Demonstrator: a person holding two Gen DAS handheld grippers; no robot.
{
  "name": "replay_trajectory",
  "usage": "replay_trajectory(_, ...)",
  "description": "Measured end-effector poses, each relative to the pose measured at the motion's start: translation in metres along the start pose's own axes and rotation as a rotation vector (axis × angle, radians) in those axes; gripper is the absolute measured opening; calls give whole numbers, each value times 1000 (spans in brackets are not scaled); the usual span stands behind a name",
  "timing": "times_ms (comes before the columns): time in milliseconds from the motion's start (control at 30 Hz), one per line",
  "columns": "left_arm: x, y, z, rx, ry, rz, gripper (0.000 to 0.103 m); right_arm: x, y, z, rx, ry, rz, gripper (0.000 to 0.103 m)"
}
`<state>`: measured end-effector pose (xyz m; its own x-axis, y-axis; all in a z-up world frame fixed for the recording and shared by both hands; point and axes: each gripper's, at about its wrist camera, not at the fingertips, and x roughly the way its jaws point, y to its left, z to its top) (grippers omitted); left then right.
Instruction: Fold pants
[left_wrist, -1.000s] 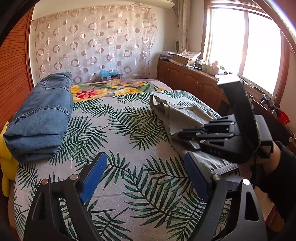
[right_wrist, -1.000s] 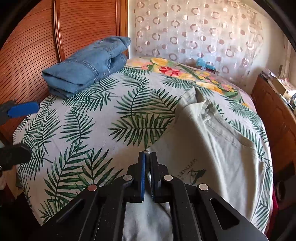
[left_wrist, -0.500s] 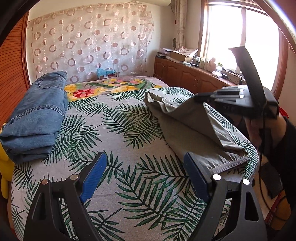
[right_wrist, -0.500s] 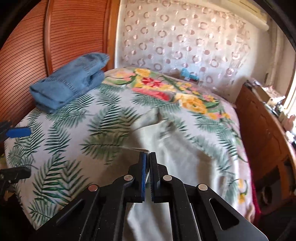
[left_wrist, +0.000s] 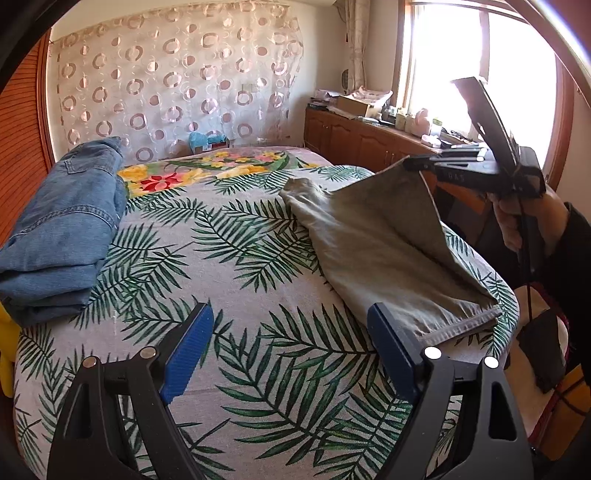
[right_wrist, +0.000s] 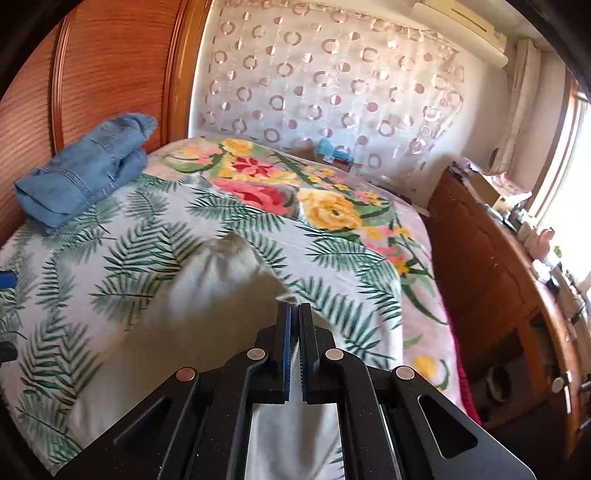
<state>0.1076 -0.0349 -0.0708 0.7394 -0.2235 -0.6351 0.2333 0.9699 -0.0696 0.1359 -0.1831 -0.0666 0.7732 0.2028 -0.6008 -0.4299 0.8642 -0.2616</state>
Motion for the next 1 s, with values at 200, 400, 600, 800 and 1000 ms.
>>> replay_trajectory(200, 10, -11, -2, 9, 12, -14, 86, 10, -14, 5, 1, 9, -54, 3)
replay_trajectory(400, 20, -20, -1, 33, 24, -16, 86, 44, -27, -3, 45, 67, -88, 3)
replay_trajectory(600, 25, -27, -3, 46, 39, -24, 86, 68, -31, -11, 96, 117, -96, 3)
replay_trajectory(800, 25, -31, -5, 54, 47, -33, 86, 63, -48, -23, 190, 109, -97, 29)
replay_trajectory(1000, 25, -36, -7, 70, 48, -45, 86, 34, -37, -46, 211, 82, -44, 41)
